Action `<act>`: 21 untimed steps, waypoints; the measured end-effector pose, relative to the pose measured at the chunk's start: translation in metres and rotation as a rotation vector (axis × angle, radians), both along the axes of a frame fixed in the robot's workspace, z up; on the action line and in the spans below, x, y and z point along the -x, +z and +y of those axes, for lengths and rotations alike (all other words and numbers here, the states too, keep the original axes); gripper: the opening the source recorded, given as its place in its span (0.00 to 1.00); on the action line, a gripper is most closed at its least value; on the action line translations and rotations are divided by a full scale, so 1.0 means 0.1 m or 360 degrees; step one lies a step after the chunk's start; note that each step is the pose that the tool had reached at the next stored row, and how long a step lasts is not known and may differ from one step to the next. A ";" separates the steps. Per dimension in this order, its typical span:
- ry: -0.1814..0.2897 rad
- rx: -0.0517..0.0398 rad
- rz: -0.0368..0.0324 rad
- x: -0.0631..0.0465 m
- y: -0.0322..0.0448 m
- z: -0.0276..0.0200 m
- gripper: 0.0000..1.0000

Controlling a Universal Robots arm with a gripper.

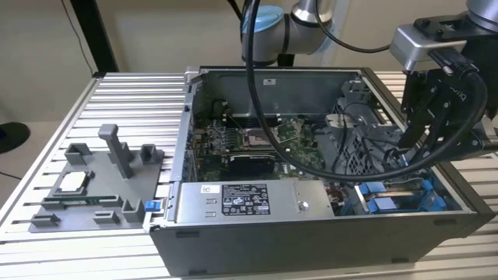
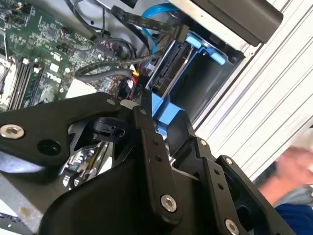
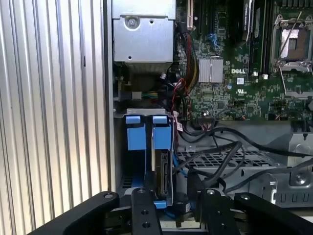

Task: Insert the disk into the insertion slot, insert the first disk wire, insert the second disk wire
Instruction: 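Insert the disk into the insertion slot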

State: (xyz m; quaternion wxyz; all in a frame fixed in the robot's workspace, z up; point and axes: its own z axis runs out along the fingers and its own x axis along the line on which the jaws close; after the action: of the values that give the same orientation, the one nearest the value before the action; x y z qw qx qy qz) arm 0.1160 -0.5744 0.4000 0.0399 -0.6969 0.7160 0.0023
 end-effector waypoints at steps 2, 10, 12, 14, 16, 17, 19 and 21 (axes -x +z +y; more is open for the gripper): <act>0.0000 0.0000 -0.0001 -0.01 -0.003 0.001 1.00; 0.0001 0.0000 -0.0005 -0.04 -0.013 0.004 1.00; 0.0002 0.0000 -0.0006 -0.05 -0.016 0.005 1.00; 0.0002 0.0000 -0.0006 -0.05 -0.017 0.005 1.00; 0.0002 0.0000 -0.0006 -0.06 -0.019 0.005 1.00; 0.0002 0.0000 -0.0006 -0.06 -0.021 0.006 1.00; 0.0003 0.0000 -0.0007 -0.07 -0.023 0.006 1.00; 0.0003 0.0000 -0.0007 -0.07 -0.025 0.007 1.00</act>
State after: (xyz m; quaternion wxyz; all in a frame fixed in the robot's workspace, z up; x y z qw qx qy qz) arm 0.1232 -0.5738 0.3974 0.0415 -0.6976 0.7153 0.0008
